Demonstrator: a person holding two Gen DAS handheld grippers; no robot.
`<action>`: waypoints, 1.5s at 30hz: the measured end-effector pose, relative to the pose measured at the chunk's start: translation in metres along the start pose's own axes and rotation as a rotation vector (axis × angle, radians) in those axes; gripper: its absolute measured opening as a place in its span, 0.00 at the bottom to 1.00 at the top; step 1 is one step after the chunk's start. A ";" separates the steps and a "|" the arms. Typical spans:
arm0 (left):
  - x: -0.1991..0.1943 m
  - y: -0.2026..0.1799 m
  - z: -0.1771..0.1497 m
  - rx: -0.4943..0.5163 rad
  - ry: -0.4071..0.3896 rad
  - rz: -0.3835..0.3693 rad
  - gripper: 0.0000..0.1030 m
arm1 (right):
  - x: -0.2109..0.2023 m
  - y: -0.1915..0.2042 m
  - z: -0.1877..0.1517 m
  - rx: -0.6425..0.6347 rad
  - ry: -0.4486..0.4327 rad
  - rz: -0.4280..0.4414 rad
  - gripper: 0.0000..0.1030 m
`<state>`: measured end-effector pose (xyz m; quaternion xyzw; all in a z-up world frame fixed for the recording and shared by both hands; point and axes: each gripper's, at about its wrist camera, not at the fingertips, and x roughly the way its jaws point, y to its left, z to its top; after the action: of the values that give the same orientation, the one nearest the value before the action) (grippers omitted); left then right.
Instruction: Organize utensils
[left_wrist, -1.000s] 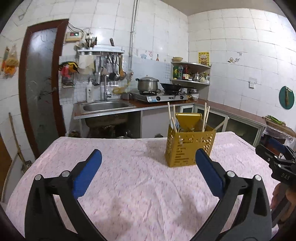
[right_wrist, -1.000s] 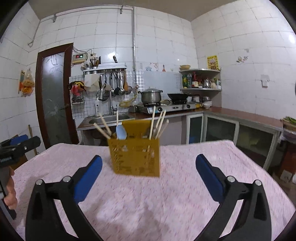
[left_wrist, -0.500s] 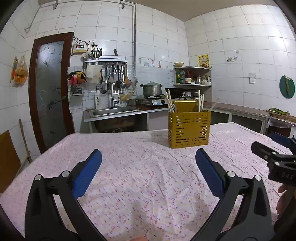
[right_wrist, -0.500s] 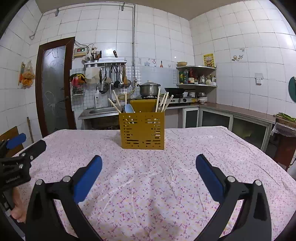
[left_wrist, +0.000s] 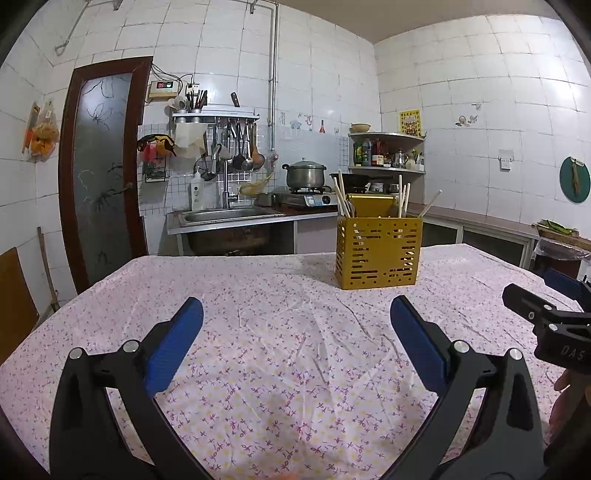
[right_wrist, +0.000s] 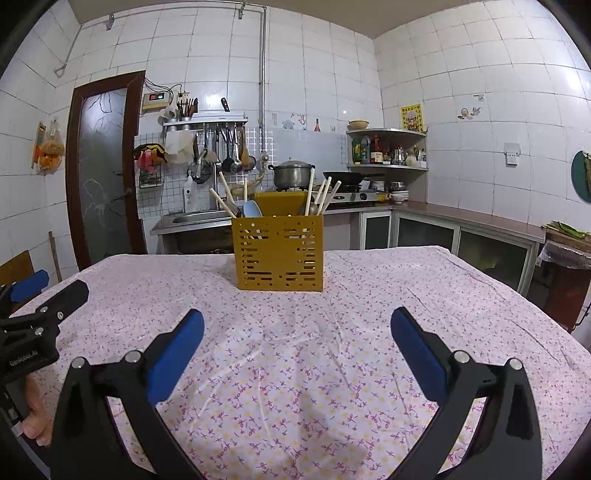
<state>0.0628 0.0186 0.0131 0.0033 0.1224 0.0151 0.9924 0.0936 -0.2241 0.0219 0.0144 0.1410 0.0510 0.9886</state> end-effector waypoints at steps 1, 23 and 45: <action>0.000 0.001 0.000 0.000 -0.001 0.000 0.95 | 0.000 0.000 -0.001 0.002 0.003 -0.002 0.96; 0.002 -0.001 -0.001 0.002 0.015 -0.004 0.95 | -0.004 0.003 0.000 -0.018 -0.011 -0.020 0.96; 0.004 0.002 -0.002 -0.007 0.027 -0.015 0.95 | -0.006 0.003 0.001 -0.024 -0.021 -0.023 0.96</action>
<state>0.0668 0.0206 0.0105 -0.0011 0.1360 0.0079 0.9907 0.0878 -0.2214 0.0245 0.0014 0.1302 0.0409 0.9906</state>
